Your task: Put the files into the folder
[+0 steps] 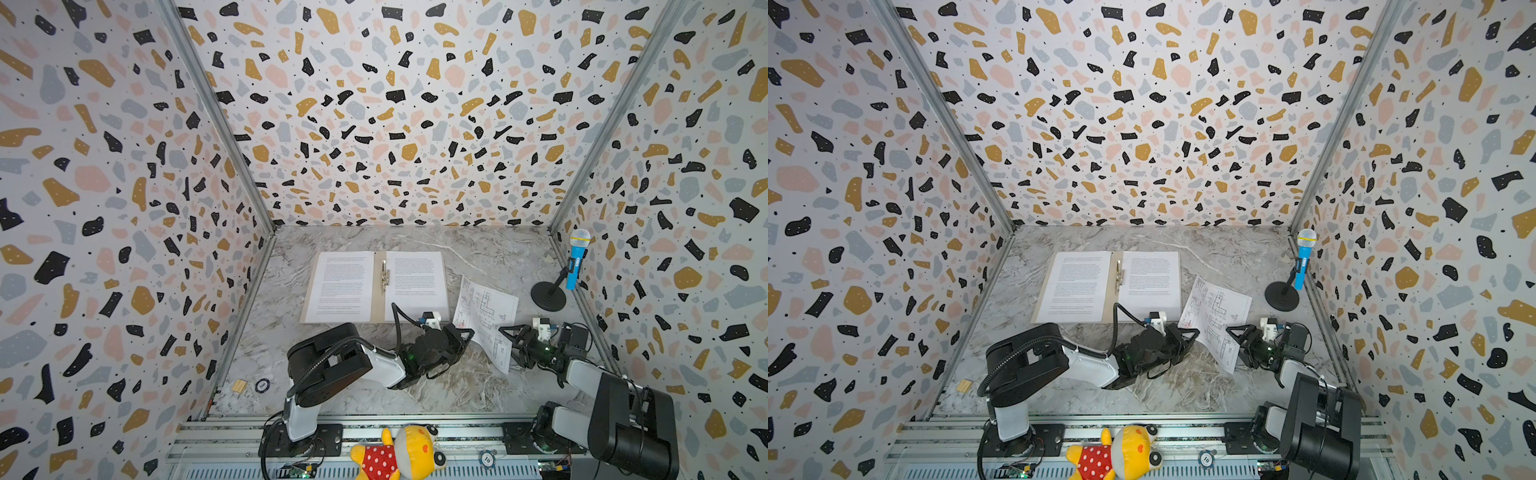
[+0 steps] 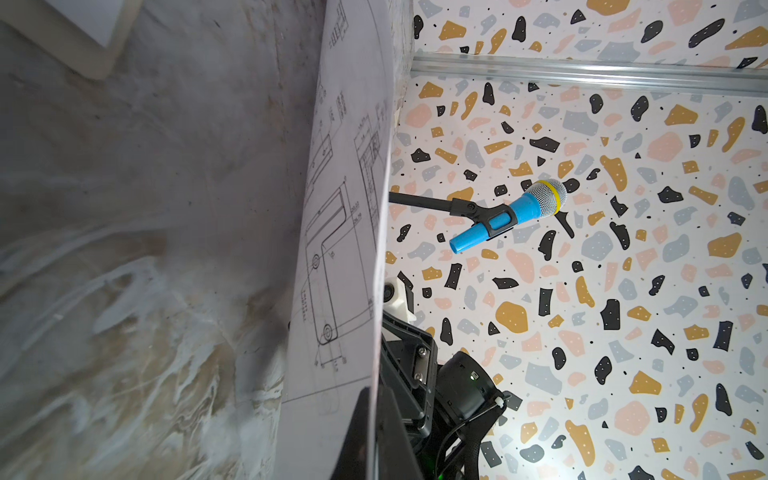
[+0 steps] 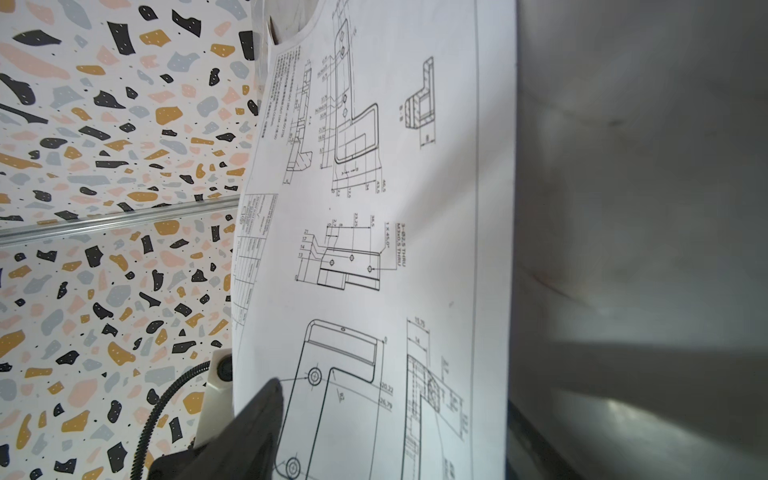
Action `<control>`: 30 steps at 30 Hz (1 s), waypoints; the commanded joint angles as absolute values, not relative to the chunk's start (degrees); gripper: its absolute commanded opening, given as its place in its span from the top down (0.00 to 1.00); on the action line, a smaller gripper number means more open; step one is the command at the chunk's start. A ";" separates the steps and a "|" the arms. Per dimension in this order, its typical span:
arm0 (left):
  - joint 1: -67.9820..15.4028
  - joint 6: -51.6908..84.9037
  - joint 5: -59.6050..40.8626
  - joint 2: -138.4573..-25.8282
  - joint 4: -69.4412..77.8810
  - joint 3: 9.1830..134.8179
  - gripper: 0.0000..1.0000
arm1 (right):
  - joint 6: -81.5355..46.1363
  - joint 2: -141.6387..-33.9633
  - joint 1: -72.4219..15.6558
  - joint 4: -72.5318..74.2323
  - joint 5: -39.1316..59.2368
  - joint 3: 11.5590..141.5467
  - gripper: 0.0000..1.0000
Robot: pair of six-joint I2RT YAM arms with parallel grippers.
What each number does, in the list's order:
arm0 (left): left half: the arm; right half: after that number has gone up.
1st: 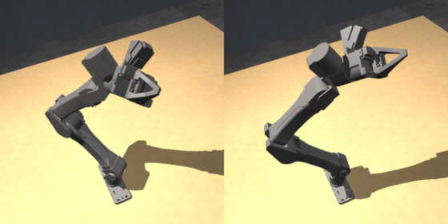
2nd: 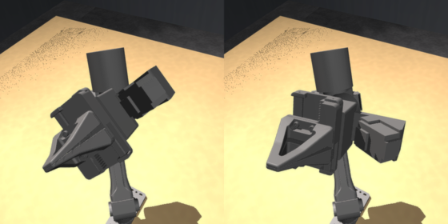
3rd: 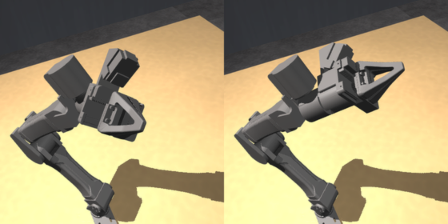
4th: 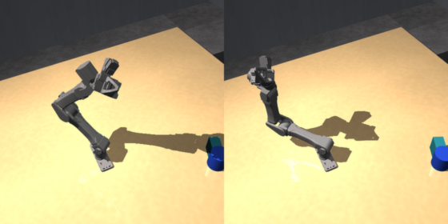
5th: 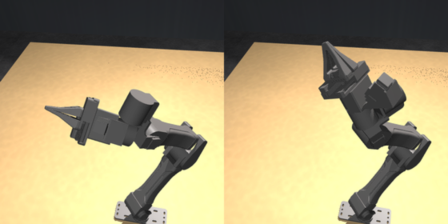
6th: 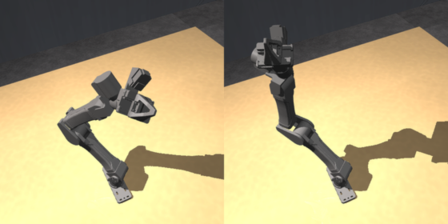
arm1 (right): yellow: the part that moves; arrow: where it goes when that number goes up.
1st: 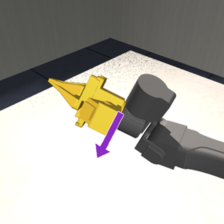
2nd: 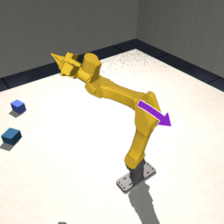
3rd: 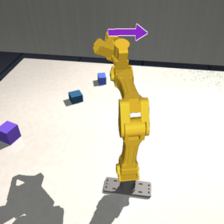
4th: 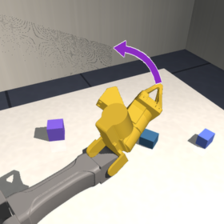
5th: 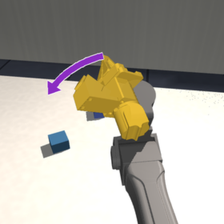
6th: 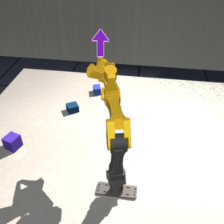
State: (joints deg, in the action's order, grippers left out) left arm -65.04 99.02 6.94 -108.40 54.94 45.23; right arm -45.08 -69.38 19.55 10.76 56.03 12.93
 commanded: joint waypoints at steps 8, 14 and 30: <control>-65.04 98.17 5.60 -105.83 56.65 42.08 0.99 | -43.26 -72.00 19.74 18.77 57.37 12.99 0.62; -64.31 98.36 4.92 -105.13 56.06 40.91 0.85 | -40.67 -74.17 19.22 16.40 56.90 15.04 0.84; -55.27 88.86 0.29 -94.91 34.24 40.45 0.16 | -39.28 -71.86 8.89 5.42 46.61 28.38 0.97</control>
State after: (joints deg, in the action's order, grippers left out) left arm -57.34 93.25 2.04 -97.60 40.56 40.75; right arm -40.53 -71.53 10.61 9.04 49.76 24.58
